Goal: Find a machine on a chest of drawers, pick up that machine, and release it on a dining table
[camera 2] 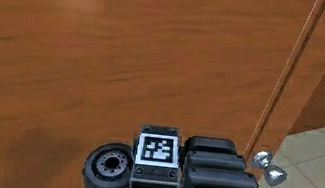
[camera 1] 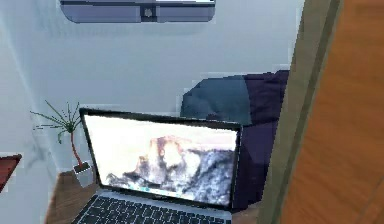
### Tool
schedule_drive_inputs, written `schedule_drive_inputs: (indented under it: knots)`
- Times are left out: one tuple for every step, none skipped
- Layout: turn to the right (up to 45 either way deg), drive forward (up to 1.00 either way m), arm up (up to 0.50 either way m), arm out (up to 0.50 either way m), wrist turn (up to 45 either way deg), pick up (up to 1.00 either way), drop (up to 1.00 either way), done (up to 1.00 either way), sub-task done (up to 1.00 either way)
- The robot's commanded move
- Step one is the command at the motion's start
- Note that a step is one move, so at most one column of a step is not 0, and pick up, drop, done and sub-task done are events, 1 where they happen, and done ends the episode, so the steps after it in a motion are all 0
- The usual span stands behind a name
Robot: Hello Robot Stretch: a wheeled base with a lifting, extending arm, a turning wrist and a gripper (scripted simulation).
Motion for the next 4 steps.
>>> schedule_drive_inputs:
  knots:
    - [-15.0,0.00,0.00,0.00,0.0,0.00,0.00,0.00,0.00]
    - [-45.0,0.00,0.00,0.00,0.0,0.00,0.00,0.00,0.00]
    - [-39.0,0.00,0.00,0.00,0.0,0.00,0.00,0.00,0.00]
    - [0.0,0.10,0.00,0.00,0.0,0.00,0.00,0.00,0.00]
